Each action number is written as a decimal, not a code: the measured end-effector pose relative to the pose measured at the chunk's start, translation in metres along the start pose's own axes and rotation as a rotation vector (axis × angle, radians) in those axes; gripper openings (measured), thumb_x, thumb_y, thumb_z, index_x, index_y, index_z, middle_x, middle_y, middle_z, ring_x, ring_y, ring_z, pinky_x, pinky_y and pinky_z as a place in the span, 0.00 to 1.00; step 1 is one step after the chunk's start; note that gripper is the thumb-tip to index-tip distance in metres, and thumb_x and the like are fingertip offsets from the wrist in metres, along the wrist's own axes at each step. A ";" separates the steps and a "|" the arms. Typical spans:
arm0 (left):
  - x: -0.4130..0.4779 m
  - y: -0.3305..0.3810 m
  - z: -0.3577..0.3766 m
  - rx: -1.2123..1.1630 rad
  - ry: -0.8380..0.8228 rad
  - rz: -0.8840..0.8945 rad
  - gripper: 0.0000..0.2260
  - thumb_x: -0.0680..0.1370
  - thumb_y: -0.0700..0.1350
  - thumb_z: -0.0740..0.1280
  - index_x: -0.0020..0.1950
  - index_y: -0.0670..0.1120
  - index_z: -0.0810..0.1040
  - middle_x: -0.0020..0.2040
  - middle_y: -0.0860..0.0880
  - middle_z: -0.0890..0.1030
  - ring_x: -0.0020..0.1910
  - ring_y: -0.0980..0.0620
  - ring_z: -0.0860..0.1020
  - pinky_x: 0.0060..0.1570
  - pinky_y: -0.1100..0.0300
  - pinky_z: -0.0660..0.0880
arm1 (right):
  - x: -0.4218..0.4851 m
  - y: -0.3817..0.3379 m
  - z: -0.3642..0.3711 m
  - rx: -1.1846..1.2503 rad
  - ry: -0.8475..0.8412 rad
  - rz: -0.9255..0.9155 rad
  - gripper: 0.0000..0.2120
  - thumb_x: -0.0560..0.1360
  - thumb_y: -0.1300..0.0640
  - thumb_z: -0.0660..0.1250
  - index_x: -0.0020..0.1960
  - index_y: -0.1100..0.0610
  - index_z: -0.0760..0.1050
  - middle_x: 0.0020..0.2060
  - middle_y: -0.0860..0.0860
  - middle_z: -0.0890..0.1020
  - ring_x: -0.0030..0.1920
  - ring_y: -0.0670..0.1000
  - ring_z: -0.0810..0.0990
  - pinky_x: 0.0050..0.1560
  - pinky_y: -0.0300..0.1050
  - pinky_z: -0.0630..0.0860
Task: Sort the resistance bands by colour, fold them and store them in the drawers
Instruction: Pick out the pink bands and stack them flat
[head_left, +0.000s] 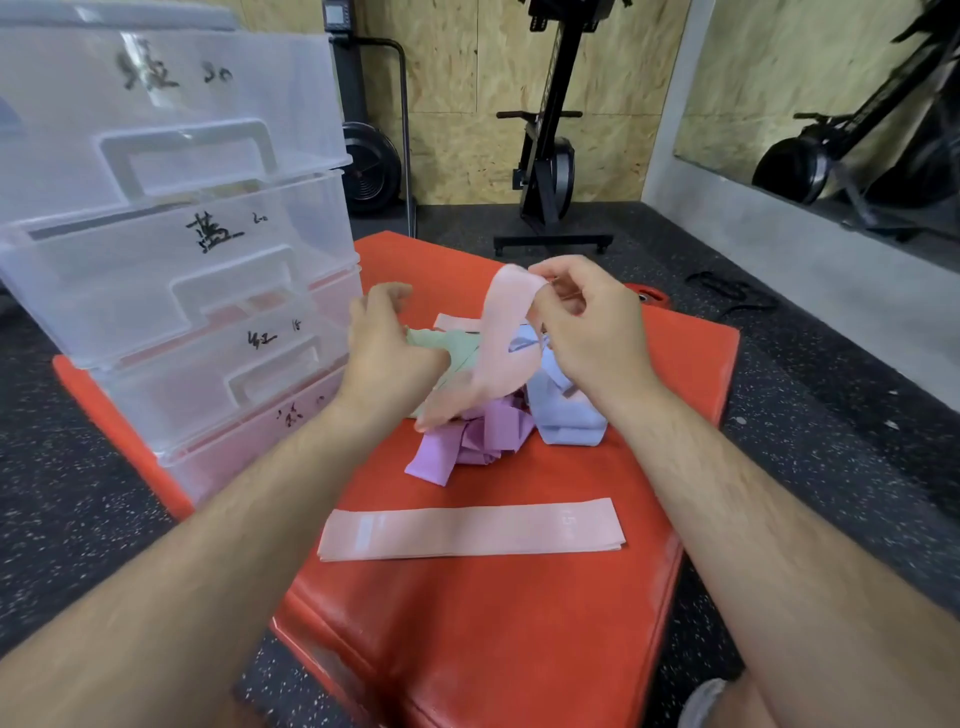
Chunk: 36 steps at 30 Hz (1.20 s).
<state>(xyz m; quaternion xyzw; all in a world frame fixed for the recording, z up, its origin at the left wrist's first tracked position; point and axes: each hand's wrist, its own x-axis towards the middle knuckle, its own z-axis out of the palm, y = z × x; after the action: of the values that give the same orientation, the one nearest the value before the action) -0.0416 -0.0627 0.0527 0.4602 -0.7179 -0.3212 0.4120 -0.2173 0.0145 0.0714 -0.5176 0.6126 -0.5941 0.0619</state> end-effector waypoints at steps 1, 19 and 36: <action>-0.004 0.003 0.001 -0.010 -0.022 0.105 0.31 0.67 0.39 0.68 0.69 0.53 0.67 0.64 0.52 0.67 0.61 0.51 0.71 0.62 0.57 0.71 | -0.001 0.000 0.000 -0.013 -0.014 -0.006 0.10 0.76 0.62 0.64 0.51 0.52 0.82 0.38 0.44 0.82 0.37 0.42 0.78 0.42 0.44 0.78; -0.015 0.026 0.002 -0.467 -0.149 0.114 0.03 0.80 0.43 0.67 0.48 0.46 0.81 0.43 0.49 0.82 0.41 0.55 0.78 0.41 0.62 0.76 | -0.008 0.008 0.000 0.177 -0.376 0.289 0.12 0.76 0.64 0.69 0.58 0.55 0.80 0.50 0.52 0.86 0.51 0.51 0.84 0.51 0.49 0.83; 0.001 0.001 -0.010 -0.351 0.071 -0.256 0.14 0.76 0.38 0.65 0.60 0.49 0.76 0.54 0.52 0.81 0.52 0.51 0.79 0.49 0.58 0.76 | -0.009 -0.003 -0.001 0.142 -0.418 0.391 0.04 0.76 0.59 0.70 0.49 0.57 0.82 0.35 0.43 0.79 0.30 0.38 0.74 0.29 0.28 0.68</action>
<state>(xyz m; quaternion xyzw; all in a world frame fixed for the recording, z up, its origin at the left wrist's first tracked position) -0.0337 -0.0639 0.0587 0.4799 -0.5716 -0.4746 0.4666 -0.2119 0.0217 0.0697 -0.4951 0.6316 -0.4928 0.3362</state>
